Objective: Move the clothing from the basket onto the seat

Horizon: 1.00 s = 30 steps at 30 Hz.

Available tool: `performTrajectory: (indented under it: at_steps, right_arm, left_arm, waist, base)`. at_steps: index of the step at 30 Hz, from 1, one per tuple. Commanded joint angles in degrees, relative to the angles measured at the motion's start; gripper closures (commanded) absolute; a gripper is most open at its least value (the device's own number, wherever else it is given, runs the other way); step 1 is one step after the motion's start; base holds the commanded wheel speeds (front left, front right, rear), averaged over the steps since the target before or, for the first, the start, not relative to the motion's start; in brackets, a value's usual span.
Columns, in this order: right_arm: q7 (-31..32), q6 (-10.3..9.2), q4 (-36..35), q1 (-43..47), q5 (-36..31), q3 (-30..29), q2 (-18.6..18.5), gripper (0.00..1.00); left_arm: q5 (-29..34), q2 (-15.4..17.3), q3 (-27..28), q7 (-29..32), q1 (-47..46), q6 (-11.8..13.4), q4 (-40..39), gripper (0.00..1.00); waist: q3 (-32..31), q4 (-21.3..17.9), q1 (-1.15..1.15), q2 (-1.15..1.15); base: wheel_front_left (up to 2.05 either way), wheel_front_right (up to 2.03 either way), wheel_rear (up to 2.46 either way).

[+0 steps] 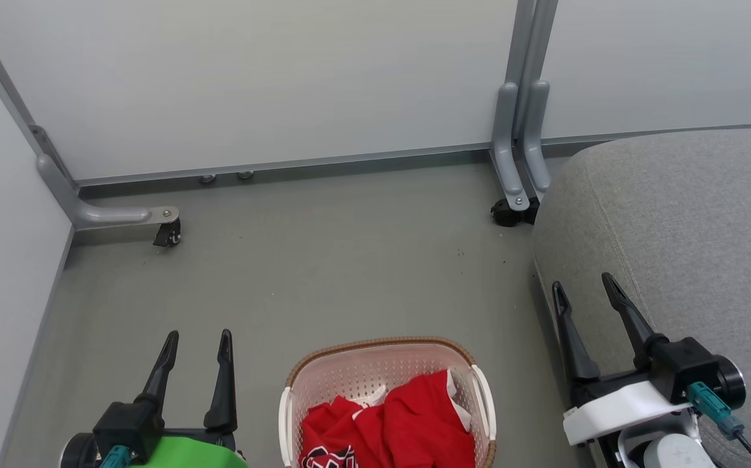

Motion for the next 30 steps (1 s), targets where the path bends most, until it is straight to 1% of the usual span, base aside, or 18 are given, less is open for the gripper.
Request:
performTrajectory:
  at_steps: [1, 7, 11, 15, 18, 20, 22, 26, 28, 29, 30]
  right_arm:
    - [-0.18, 0.00, 0.22, 0.85, 0.97, 0.18, -0.13, 0.00]
    - [-0.18, 0.00, -0.01, 0.64, 1.37, 1.00, -0.14, 0.00]
    - [-0.18, 0.00, -0.22, 0.43, 1.48, 0.29, -0.15, 0.00]
    - [-0.18, 0.00, 0.11, 0.66, 1.42, -1.50, -0.13, 0.00]
    - [-0.18, 0.00, 0.16, 0.32, 0.58, -2.26, -0.14, 0.00]
    - [-0.18, 0.00, -0.17, -0.18, 0.24, -2.41, -0.13, 0.00]
    - [-0.18, 0.00, -0.91, -1.27, -0.08, -2.75, -0.15, 0.00]
    - [-0.18, 0.00, -2.04, -3.84, -0.39, -3.31, -0.11, 0.00]
    - [-0.18, 0.00, -2.61, -5.40, -0.44, -3.48, -0.12, 0.00]
    - [-0.18, 0.00, -2.97, -6.20, -1.21, -3.35, -0.11, 0.00]
    - [-0.18, 0.00, -3.23, -6.82, -1.93, -3.08, -0.08, 0.00]
  left_arm:
    - [0.03, 0.36, 0.05, -0.04, 0.51, -0.07, -0.11, 0.00]
    - [0.08, 0.36, -0.44, -0.04, 0.41, -0.23, 0.67, 0.00]
    - [0.57, 0.36, -0.84, -0.04, 0.34, -0.33, 1.17, 0.00]
    - [3.72, 0.34, -2.76, -0.03, -0.12, -0.43, 3.82, 0.00]
    - [6.19, 0.34, -4.48, -0.04, -1.55, -0.57, 7.76, 0.00]
    - [7.42, 0.35, -5.47, -0.05, -2.74, -0.59, 10.61, 0.00]
    - [8.14, 0.41, -5.96, -0.04, -4.64, -0.71, 13.15, 0.00]
    - [10.42, 1.88, -7.83, -0.04, -9.65, -0.90, 20.07, 0.00]
    - [11.74, 2.93, -8.79, -0.03, -12.86, -0.66, 25.18, 0.00]
    - [13.75, 3.94, -9.93, -0.04, -14.94, 0.04, 29.01, 0.00]
    - [15.10, 4.33, -10.98, -0.03, -16.78, 0.10, 32.27, 0.00]
  waist:
    - [0.11, -0.05, 0.00, 0.00]
    - [0.50, -0.31, 0.00, 0.00]
    - [0.98, -0.56, 0.00, 0.00]
    - [2.32, -1.03, 0.00, 0.00]
    - [4.20, -1.74, 0.00, 0.00]
    - [6.03, -2.44, 0.00, 0.00]
    - [9.33, -3.31, 0.00, 0.00]
    - [16.50, -4.96, 0.00, 0.00]
    - [20.11, -5.64, 0.00, 0.00]
    - [22.10, -5.96, 0.00, 0.00]
    - [23.69, -6.18, 0.00, 0.00]
  base:
    - [0.00, 0.00, 0.00]
    - [0.00, 0.00, 0.00]
    - [0.00, 0.00, 0.00]
    - [0.00, 0.00, 0.00]
    - [0.00, 0.00, 0.00]
    - [0.00, 0.00, 0.00]
    - [0.00, 0.00, 0.00]
    - [0.00, 0.00, 0.00]
    - [0.00, 0.00, 0.00]
    - [0.00, 0.00, 0.00]
    - [0.00, 0.00, 0.00]
